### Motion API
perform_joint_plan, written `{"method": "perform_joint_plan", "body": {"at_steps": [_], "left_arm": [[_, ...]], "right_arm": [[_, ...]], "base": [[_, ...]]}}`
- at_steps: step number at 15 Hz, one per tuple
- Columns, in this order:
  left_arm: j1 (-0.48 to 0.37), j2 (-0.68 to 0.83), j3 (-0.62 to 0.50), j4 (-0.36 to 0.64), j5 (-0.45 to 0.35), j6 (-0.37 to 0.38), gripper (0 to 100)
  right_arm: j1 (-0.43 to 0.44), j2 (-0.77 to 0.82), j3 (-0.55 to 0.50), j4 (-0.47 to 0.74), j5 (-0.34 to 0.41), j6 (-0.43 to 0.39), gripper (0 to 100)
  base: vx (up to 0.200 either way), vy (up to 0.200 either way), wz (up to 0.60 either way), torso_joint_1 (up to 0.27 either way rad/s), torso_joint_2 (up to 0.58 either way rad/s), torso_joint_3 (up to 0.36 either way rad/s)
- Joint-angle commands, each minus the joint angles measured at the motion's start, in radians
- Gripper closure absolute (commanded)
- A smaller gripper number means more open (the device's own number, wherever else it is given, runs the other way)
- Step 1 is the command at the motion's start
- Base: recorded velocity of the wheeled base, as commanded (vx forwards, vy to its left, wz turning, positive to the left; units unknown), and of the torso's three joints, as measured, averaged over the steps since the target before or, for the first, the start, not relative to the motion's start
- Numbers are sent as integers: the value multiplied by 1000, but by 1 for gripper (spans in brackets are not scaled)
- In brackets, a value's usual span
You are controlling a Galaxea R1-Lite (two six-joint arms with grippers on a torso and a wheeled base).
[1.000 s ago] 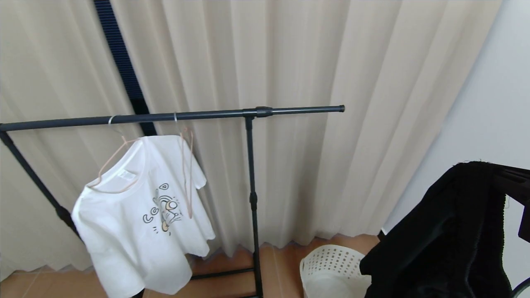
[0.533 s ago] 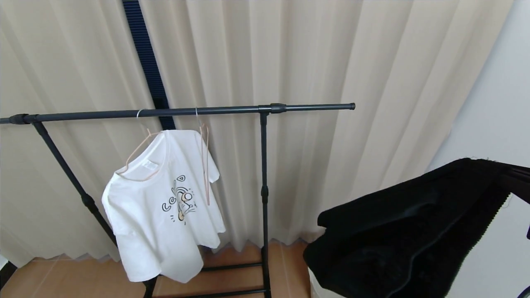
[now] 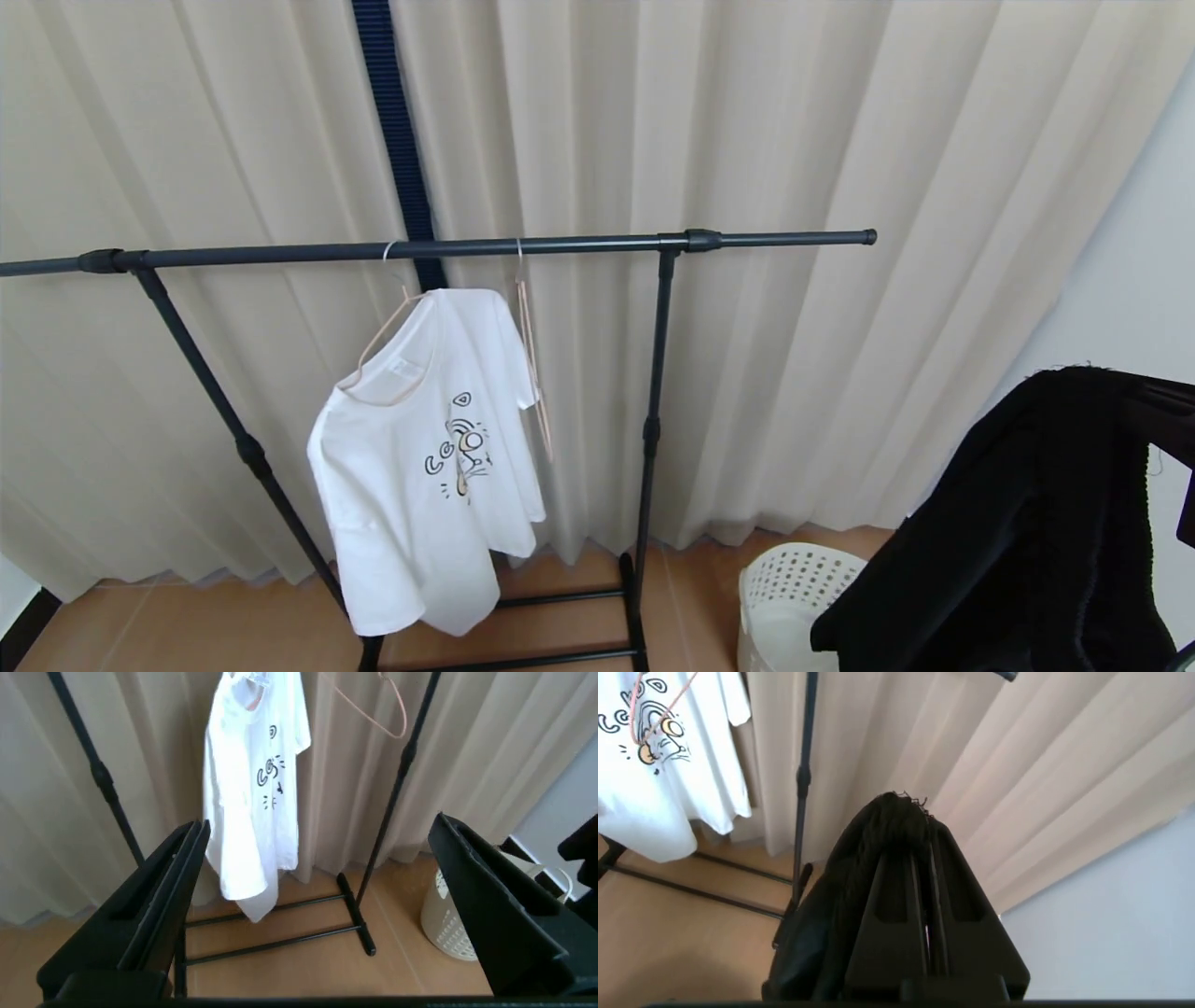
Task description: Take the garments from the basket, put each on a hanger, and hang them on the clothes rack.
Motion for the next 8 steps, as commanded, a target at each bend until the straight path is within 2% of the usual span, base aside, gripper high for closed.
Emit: {"method": "perform_joint_plan", "body": {"at_steps": [1, 3, 8], "left_arm": [[0, 1, 0, 0, 0, 0, 0], [0, 1, 0, 0, 0, 0, 0], [0, 1, 0, 0, 1, -2, 0]], "right_arm": [[0, 2, 2, 0, 0, 0, 100], [-1, 2, 1, 0, 0, 0, 100], [0, 3, 2, 0, -1, 0, 100]], "base": [[0, 200, 0, 7, 2, 2], [0, 200, 0, 0, 2, 5], [0, 0, 0, 0, 0, 0]]}}
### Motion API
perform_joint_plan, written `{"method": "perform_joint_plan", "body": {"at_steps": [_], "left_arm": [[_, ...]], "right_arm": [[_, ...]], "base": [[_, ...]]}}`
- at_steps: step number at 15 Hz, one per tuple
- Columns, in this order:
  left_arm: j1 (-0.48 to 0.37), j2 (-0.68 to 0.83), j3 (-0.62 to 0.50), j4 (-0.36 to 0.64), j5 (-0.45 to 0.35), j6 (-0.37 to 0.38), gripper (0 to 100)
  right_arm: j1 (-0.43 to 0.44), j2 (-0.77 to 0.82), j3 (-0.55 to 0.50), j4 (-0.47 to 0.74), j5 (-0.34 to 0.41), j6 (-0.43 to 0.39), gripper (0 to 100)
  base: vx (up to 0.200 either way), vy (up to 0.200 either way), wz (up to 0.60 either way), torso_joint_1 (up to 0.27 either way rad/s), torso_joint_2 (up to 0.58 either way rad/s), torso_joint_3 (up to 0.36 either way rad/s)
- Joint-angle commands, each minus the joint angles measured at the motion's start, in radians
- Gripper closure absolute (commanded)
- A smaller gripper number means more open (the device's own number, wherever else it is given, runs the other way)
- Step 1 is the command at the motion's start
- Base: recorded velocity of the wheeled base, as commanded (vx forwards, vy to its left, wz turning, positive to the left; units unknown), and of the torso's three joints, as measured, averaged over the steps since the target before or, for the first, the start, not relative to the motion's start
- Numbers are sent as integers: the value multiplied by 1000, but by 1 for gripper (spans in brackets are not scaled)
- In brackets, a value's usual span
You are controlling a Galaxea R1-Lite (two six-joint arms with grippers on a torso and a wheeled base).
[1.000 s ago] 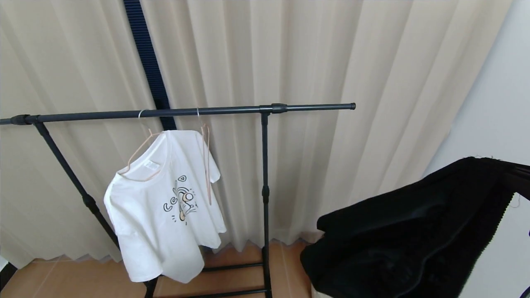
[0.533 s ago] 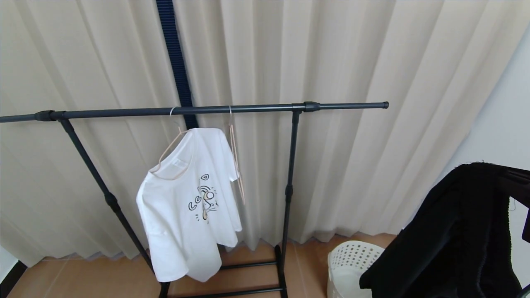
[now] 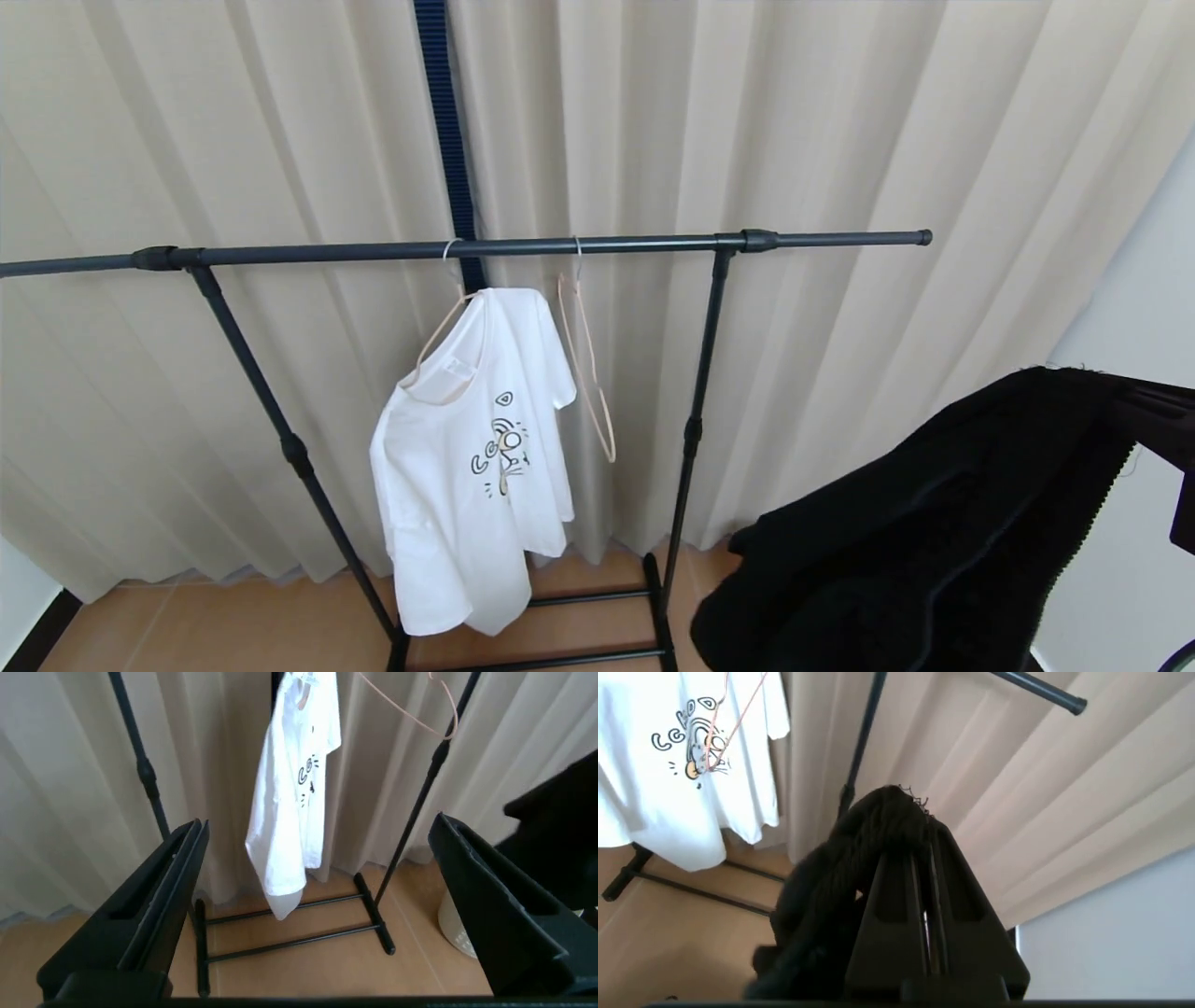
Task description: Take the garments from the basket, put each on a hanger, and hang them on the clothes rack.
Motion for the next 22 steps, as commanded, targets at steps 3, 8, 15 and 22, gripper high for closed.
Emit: {"method": "perform_joint_plan", "body": {"at_steps": [3, 8, 15, 22], "left_arm": [[-1, 1, 0, 0, 0, 1, 0], [-1, 1, 5, 1, 0, 37, 0], [-27, 159, -3, 1, -54, 95, 0], [-228, 859, -360, -20, -230, -114, 0]], "right_arm": [[0, 0, 3, -1, 1, 0, 100], [0, 6, 20, -80, 1, -2, 100], [0, 48, 47, -146, 9, -25, 100], [71, 215, -48, -179, -56, -40, 100]], "base": [[0, 0, 0, 0, 0, 0], [0, 0, 0, 0, 0, 0], [0, 0, 171, 0, 0, 2], [0, 0, 0, 0, 0, 0]]}}
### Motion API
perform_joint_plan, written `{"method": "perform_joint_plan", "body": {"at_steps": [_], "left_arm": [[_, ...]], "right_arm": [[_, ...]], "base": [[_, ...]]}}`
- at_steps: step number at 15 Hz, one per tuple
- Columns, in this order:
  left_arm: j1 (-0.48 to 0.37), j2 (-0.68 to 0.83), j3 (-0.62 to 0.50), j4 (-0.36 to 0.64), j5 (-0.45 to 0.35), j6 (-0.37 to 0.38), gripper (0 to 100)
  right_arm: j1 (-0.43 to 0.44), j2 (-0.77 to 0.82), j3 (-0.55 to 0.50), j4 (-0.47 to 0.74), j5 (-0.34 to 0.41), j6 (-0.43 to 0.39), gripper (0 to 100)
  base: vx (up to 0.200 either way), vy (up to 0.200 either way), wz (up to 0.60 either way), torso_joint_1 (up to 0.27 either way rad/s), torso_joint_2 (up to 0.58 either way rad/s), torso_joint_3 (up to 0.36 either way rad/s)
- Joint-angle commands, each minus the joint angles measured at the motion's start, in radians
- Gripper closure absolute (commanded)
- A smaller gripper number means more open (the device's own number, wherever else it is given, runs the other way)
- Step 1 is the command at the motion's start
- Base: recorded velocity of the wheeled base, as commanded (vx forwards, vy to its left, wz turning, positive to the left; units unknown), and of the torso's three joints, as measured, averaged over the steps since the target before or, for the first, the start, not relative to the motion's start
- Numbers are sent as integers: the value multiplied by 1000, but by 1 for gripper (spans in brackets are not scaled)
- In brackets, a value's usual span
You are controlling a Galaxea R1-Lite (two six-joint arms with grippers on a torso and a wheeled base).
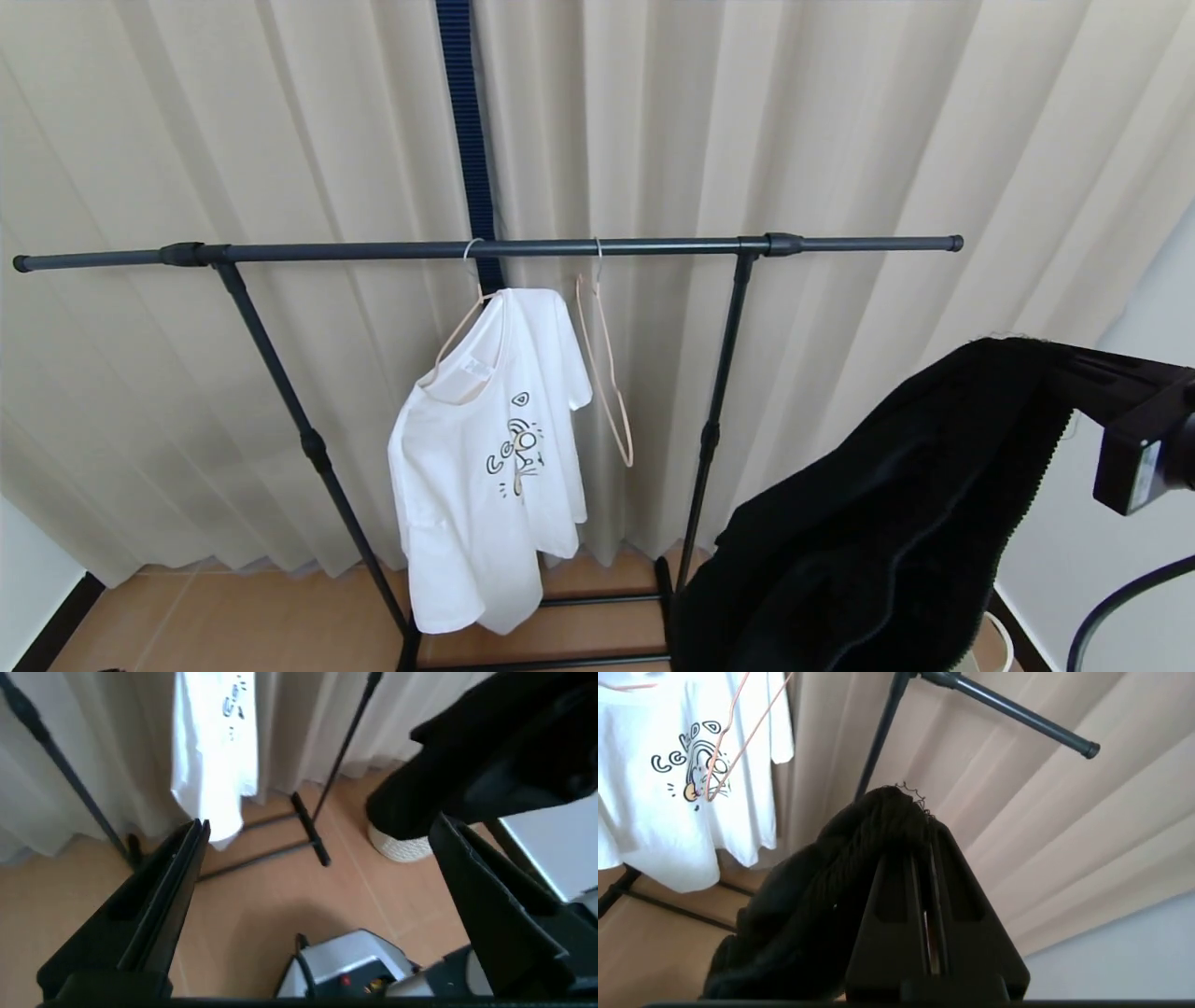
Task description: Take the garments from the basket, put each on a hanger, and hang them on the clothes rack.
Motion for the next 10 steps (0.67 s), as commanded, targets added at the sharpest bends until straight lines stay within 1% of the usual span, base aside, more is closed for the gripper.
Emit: {"method": "perform_joint_plan", "body": {"at_steps": [1, 2, 3, 4, 5, 6, 7, 8, 9, 10], "left_arm": [[-216, 376, -197, -13, -19, -129, 0], [-296, 473, -255, -18, 27, -181, 0], [-350, 551, -306, -21, 70, -206, 0], [-423, 669, -375, -27, 111, -232, 0], [-466, 746, -441, -38, 116, -250, 0], [-511, 806, -496, -38, 115, -267, 0], [-549, 863, -538, -41, 113, -279, 0], [-595, 958, -599, -41, 115, -296, 0], [-629, 1017, -640, -44, 113, -324, 0], [-644, 1059, -670, -47, 113, -342, 0]], "right_arm": [[22, 150, -94, 5, -12, 17, 100], [37, 208, -118, 7, -13, 85, 100], [54, 244, -126, 10, -15, 166, 100], [65, 310, -174, 19, -50, 244, 100], [77, 328, -200, 24, -75, 293, 100], [102, 336, -218, 24, -84, 331, 100], [114, 339, -232, 24, -90, 356, 100], [116, 346, -250, 24, -105, 401, 100], [116, 362, -266, 24, -121, 430, 100], [116, 366, -275, 24, -133, 447, 100]], "base": [[0, 0, 0, 0, 0, 0], [0, 0, 0, 0, 0, 0], [0, 0, 0, 0, 0, 0], [0, 0, 0, 0, 0, 0], [0, 0, 0, 0, 0, 0], [0, 0, 0, 0, 0, 0], [0, 0, 0, 0, 0, 0], [0, 0, 0, 0, 0, 0], [0, 0, 0, 0, 0, 0], [0, 0, 0, 0, 0, 0]]}}
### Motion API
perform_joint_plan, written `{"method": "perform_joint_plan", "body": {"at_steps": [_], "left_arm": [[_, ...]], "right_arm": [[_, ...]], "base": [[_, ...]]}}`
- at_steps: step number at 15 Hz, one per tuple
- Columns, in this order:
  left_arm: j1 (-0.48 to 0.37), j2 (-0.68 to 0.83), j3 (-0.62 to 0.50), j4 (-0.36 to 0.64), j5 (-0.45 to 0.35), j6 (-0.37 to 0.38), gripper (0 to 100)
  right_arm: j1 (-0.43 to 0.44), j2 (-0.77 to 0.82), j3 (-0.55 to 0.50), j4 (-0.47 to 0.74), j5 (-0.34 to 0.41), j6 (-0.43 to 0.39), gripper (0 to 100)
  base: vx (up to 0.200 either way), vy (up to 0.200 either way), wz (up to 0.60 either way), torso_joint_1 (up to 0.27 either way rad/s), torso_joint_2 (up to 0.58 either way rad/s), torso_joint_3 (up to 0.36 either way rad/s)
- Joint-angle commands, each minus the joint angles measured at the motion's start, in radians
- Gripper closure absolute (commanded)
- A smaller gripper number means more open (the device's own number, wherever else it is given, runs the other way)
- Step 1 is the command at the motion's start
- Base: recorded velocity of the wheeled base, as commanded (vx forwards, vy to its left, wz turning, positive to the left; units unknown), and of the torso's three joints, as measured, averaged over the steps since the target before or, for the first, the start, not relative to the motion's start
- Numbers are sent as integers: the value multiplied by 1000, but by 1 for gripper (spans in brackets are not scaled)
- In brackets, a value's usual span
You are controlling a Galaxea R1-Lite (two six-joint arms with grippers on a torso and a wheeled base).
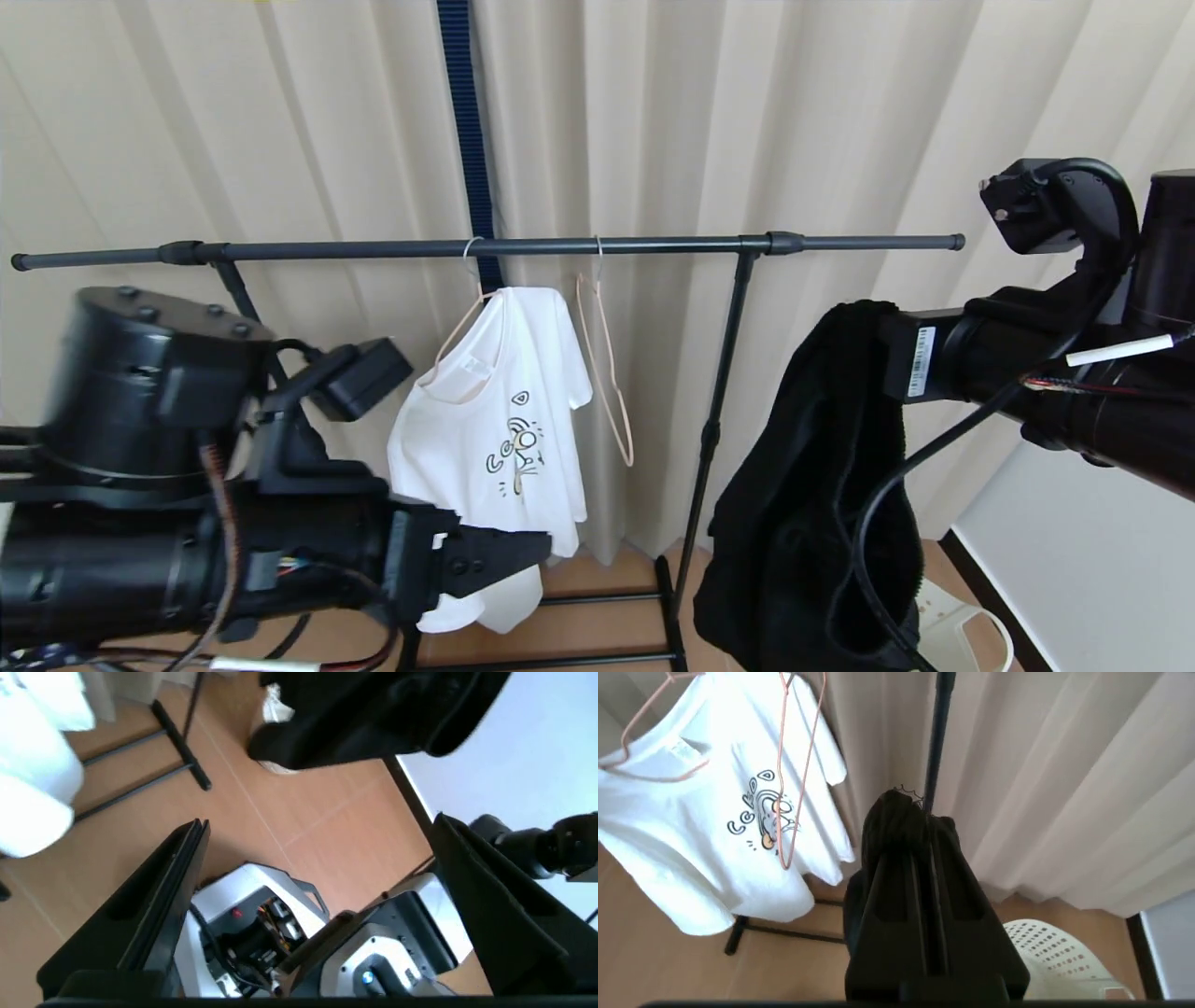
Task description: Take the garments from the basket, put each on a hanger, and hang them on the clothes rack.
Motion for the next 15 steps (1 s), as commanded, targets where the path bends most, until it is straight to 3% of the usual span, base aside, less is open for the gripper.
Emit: {"method": "perform_joint_plan", "body": {"at_steps": [1, 3, 4, 7, 15], "left_arm": [[-120, 263, -148, -21, 8, -73, 0], [-148, 320, -182, -45, 13, -105, 0], [-175, 359, -207, -59, 34, -130, 0], [-212, 427, -231, -117, 65, -188, 0], [-283, 542, -336, -160, 120, -273, 0]], "right_arm": [[5, 36, -30, -1, -17, 20, 100], [12, 47, -45, -6, -17, 46, 100], [58, 50, -67, -1, -20, 100, 100], [115, 90, -94, -12, -66, 152, 100], [143, 116, -107, -17, -106, 170, 100]], "base": [[0, 0, 0, 0, 0, 0], [0, 0, 0, 0, 0, 0], [0, 0, 0, 0, 0, 0], [0, 0, 0, 0, 0, 0], [0, 0, 0, 0, 0, 0]]}}
